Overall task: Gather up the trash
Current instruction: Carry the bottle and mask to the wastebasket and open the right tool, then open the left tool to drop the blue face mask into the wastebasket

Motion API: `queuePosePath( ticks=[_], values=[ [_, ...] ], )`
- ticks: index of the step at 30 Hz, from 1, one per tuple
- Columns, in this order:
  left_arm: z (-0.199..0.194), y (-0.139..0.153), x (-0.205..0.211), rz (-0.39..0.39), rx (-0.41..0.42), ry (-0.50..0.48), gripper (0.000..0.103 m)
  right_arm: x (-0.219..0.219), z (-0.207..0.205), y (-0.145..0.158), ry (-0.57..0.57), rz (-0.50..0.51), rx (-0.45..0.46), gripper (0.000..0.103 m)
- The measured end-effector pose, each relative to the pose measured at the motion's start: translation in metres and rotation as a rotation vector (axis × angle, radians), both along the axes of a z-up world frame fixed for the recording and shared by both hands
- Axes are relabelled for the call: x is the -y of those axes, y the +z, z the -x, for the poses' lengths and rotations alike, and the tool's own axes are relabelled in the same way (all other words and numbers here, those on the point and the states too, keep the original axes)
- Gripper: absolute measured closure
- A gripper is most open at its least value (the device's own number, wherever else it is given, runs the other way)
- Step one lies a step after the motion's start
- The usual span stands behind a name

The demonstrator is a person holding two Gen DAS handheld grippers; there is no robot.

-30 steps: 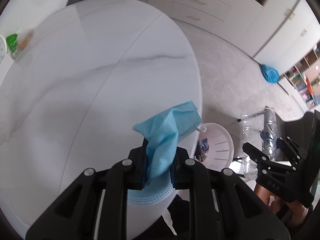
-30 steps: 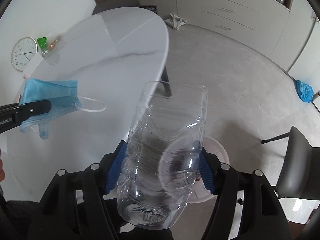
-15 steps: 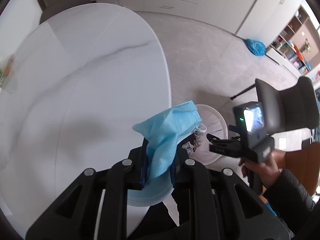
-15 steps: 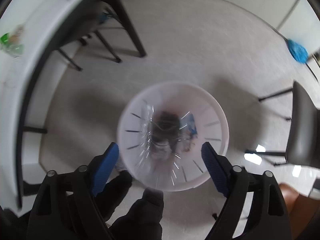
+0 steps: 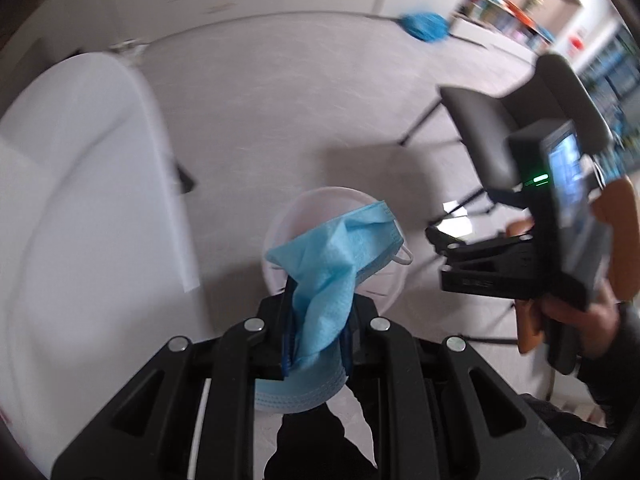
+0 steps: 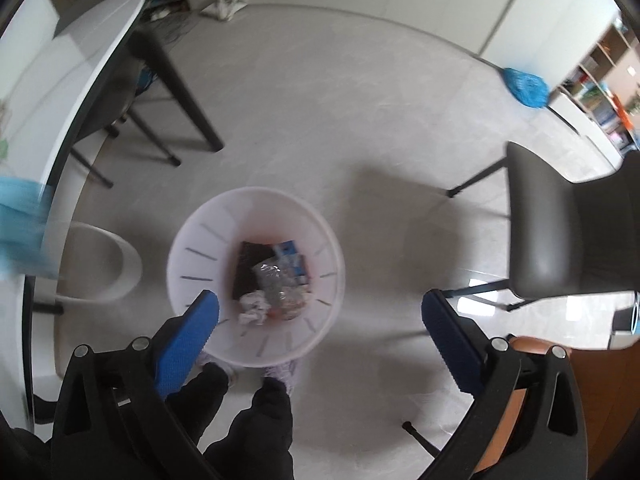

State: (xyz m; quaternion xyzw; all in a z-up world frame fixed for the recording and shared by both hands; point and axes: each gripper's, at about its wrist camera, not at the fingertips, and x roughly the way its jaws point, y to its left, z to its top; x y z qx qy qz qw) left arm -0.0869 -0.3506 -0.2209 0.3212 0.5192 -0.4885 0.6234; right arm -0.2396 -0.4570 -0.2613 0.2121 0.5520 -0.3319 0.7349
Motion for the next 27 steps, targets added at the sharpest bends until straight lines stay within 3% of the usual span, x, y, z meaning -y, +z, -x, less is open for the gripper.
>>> queuePosePath(
  ticks=[7, 12, 14, 21, 27],
  values=[
    [0.039, -0.076, 0.049, -0.048, -0.095, -0.111, 0.085, 0.018, 0.058, 0.006, -0.097, 0.001, -0.033, 0.002],
    [0.057, -0.125, 0.066, -0.116, -0.087, -0.130, 0.043, 0.028, 0.084, 0.005, -0.130, -0.006, -0.046, 0.002],
    [0.062, -0.133, 0.067, -0.133, -0.085, -0.133, 0.033, 0.030, 0.092, 0.005, -0.142, -0.003, -0.052, 0.002],
    [0.071, -0.126, 0.065, -0.147, -0.063, -0.108, 0.017, 0.036, 0.102, 0.001, -0.171, -0.035, -0.024, 0.002],
    [0.064, -0.079, 0.058, -0.067, -0.016, -0.062, 0.013, 0.043, 0.093, 0.010, -0.144, -0.018, 0.005, 0.002]
  ],
)
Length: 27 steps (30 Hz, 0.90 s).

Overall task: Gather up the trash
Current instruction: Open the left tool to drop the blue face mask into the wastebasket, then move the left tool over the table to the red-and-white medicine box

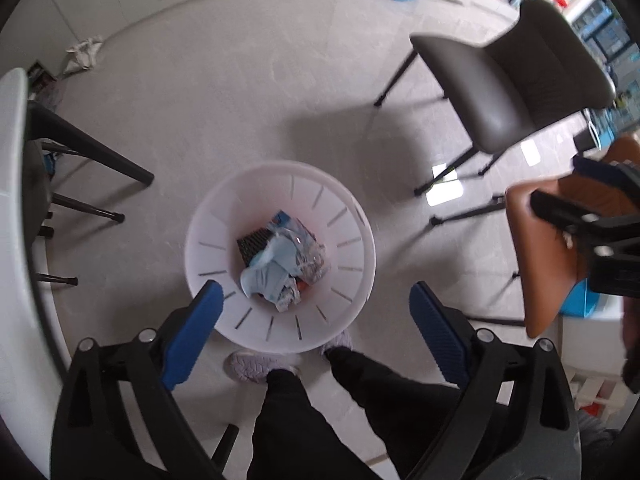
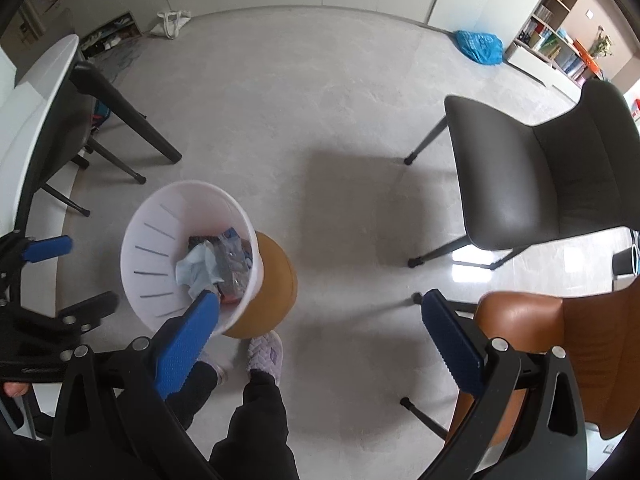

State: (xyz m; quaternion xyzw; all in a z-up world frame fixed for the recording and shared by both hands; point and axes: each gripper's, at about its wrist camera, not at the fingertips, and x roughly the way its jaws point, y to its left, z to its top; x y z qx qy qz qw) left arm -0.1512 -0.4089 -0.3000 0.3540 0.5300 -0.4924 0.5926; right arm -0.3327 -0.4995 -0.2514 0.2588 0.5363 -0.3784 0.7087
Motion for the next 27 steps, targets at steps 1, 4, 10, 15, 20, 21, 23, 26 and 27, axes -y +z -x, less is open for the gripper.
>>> queuePosePath(
  ticks=[1, 4, 10, 15, 20, 21, 23, 26, 27],
  values=[
    [-0.006, 0.012, -0.004, 0.024, 0.007, 0.030, 0.013, 0.001, -0.002, 0.003, 0.007, 0.006, 0.007, 0.002],
    [-0.021, 0.045, -0.016, 0.084, 0.031, 0.124, 0.009, 0.001, -0.016, 0.017, 0.042, 0.036, 0.034, 0.002],
    [-0.065, 0.111, -0.073, 0.175, 0.126, 0.371, 0.008, -0.024, -0.076, 0.058, 0.235, 0.102, 0.129, 0.002],
    [-0.097, 0.150, -0.135, 0.182, 0.210, 0.590, 0.008, -0.070, -0.141, 0.088, 0.467, 0.128, 0.204, 0.002],
    [-0.130, 0.173, -0.217, 0.167, 0.250, 0.839, 0.008, -0.148, -0.212, 0.112, 0.769, 0.137, 0.263, 0.002],
    [-0.139, 0.176, -0.239, 0.166, 0.252, 0.898, 0.008, -0.161, -0.222, 0.114, 0.808, 0.139, 0.268, 0.002],
    [-0.154, 0.179, -0.272, 0.162, 0.251, 0.987, 0.008, -0.200, -0.250, 0.122, 0.909, 0.135, 0.290, 0.002],
    [-0.182, 0.181, -0.336, 0.157, 0.234, 1.156, 0.008, -0.250, -0.286, 0.132, 1.011, 0.103, 0.331, 0.002],
    [-0.197, 0.180, -0.366, 0.147, 0.222, 1.235, 0.008, -0.267, -0.299, 0.135, 1.040, 0.093, 0.341, 0.002]
  ],
)
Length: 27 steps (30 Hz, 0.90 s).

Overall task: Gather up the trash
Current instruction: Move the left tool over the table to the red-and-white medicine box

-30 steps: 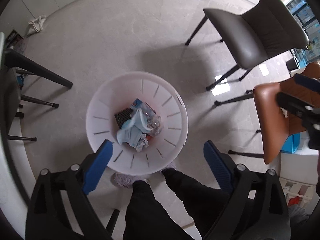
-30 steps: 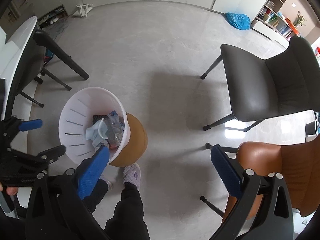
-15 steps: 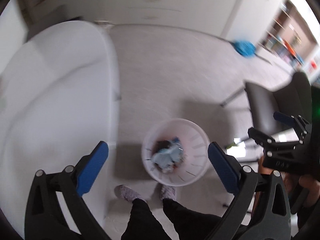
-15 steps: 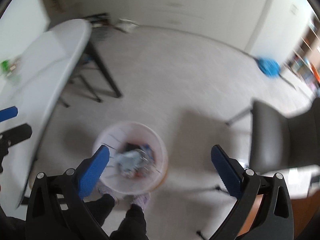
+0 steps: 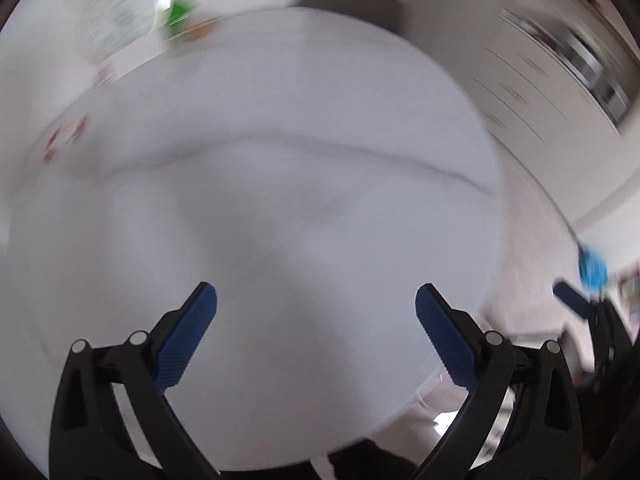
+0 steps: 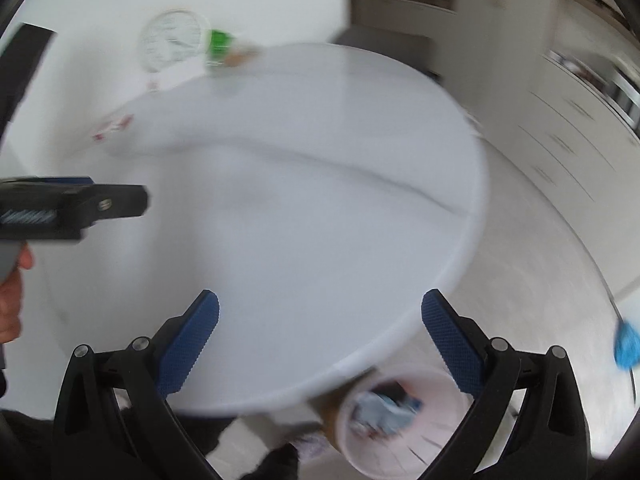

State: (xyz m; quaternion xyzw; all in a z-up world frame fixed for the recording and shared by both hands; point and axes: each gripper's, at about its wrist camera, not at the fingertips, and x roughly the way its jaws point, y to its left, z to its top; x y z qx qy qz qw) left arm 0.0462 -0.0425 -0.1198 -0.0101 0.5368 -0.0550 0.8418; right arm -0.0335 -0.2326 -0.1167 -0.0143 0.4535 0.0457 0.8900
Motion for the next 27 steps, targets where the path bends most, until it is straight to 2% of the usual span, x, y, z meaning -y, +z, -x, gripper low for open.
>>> queuePosePath(
  ticks=[4, 9, 14, 20, 22, 27],
  values=[
    [-0.053, -0.005, -0.105, 0.037, -0.057, 0.255, 0.008, -0.079, -0.057, 0.008, 0.105, 0.006, 0.013, 0.002],
    [-0.137, -0.012, -0.255, 0.137, -0.085, 0.560, 0.008, -0.160, -0.130, 0.012, 0.152, 0.002, 0.014, 0.002],
    [-0.234, -0.020, -0.377, 0.179, -0.105, 0.768, 0.008, -0.227, -0.199, 0.009, 0.157, -0.010, -0.019, 0.003],
    [-0.326, -0.054, -0.480, 0.194, -0.143, 0.983, 0.008, -0.284, -0.256, 0.001, 0.178, 0.007, -0.059, 0.003],
    [-0.352, -0.071, -0.504, 0.193, -0.167, 1.044, 0.008, -0.300, -0.274, -0.004, 0.189, 0.009, -0.073, 0.003],
    [-0.384, -0.107, -0.540, 0.196, -0.245, 1.155, 0.008, -0.341, -0.317, -0.021, 0.226, -0.005, -0.103, 0.003]
  ],
)
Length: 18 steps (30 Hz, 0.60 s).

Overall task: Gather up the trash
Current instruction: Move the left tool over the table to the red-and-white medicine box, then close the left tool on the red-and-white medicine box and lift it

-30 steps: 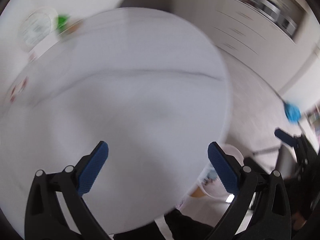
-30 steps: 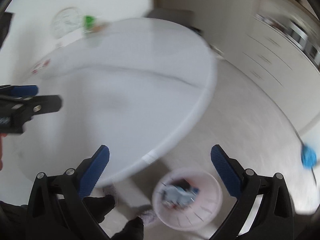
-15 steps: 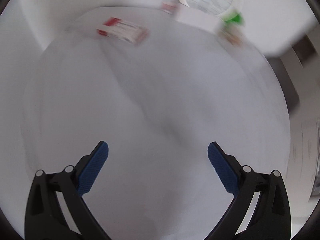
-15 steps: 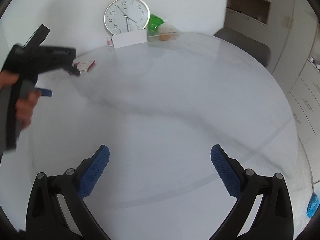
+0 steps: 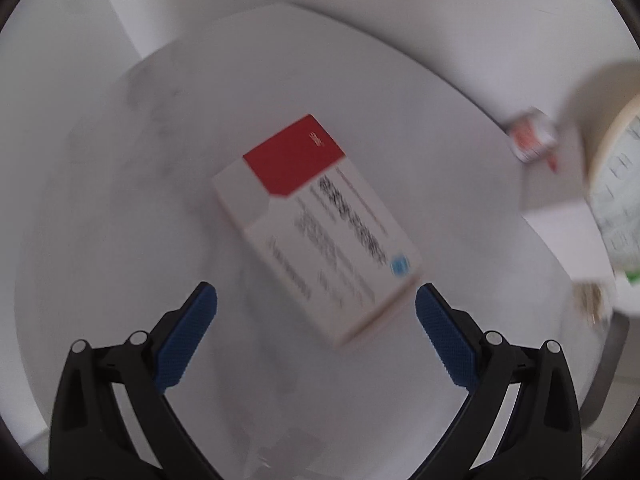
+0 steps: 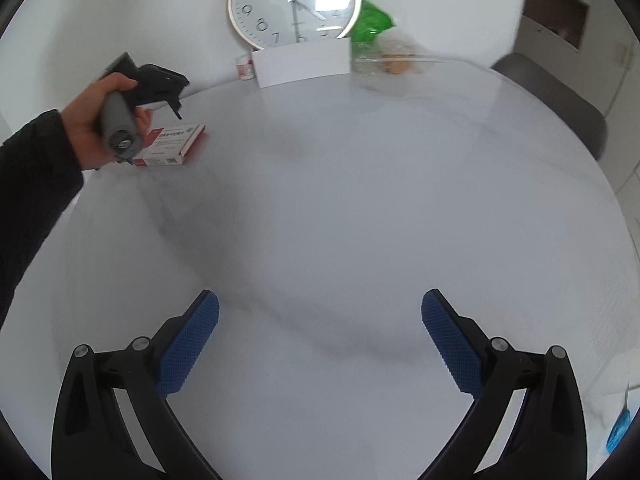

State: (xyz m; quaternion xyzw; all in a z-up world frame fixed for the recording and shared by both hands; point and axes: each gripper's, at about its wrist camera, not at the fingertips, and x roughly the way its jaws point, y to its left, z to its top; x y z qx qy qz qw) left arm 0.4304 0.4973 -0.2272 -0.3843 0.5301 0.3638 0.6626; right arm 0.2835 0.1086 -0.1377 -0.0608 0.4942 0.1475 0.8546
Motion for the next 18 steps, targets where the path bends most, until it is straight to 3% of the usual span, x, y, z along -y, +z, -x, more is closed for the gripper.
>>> queuePosePath(
  ticks=[9, 18],
  values=[
    [-0.026, -0.022, -0.018, -0.026, -0.026, 0.070, 0.008, -0.060, -0.056, -0.009, 0.106, -0.041, 0.022, 0.003],
    [-0.039, -0.018, -0.017, -0.044, -0.045, 0.105, 0.008, -0.086, -0.062, -0.002, 0.159, -0.077, 0.041, 0.003]
  ],
)
